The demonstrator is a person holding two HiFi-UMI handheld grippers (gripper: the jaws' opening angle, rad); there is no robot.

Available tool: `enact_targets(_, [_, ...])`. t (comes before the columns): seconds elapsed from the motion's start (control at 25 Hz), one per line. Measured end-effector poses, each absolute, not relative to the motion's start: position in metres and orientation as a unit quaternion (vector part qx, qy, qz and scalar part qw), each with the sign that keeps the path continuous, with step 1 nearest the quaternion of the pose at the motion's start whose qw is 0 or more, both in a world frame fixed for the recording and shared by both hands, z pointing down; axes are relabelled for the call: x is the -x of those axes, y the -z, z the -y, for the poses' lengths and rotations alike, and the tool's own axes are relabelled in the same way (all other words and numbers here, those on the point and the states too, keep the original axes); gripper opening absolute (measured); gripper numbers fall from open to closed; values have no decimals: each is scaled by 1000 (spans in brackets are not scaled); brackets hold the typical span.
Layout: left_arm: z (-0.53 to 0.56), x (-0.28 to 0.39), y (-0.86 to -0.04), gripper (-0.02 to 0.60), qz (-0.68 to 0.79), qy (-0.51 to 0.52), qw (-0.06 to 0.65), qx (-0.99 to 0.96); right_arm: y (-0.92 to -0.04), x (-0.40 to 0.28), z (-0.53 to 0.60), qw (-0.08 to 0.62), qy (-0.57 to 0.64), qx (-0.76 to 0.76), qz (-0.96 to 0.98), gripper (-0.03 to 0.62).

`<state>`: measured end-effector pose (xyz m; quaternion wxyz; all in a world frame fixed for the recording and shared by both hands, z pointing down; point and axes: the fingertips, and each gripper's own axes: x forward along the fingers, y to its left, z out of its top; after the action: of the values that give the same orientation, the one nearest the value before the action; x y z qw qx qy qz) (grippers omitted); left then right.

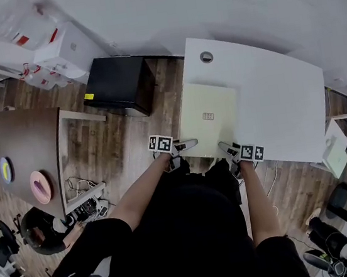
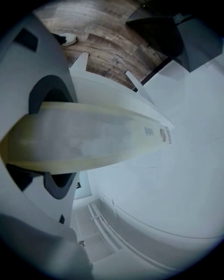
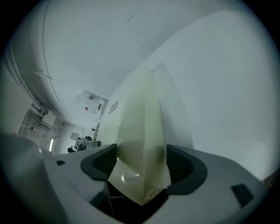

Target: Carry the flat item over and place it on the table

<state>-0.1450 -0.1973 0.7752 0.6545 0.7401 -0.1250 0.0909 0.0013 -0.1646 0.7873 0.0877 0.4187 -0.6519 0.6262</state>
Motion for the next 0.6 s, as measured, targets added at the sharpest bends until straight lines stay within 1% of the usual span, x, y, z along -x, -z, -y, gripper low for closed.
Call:
enact_targets(0.16, [206, 157, -775, 347, 171, -100, 637, -745, -787, 0, 167, 85, -623, -432, 647, 351])
enact_targets(0.32, [213, 176, -776, 347, 205, -128, 608, -757, -788, -3, 168, 88, -617, -445, 643, 351])
enact_targets(0.44, [205, 187, -774, 347, 189, -134, 604, -763, -789, -5, 167, 95, -613, -451, 641, 351])
enact_targets(0.6, [196, 195, -774, 347, 174, -136, 602, -767, -788, -4, 168, 82, -612, -468, 632, 351])
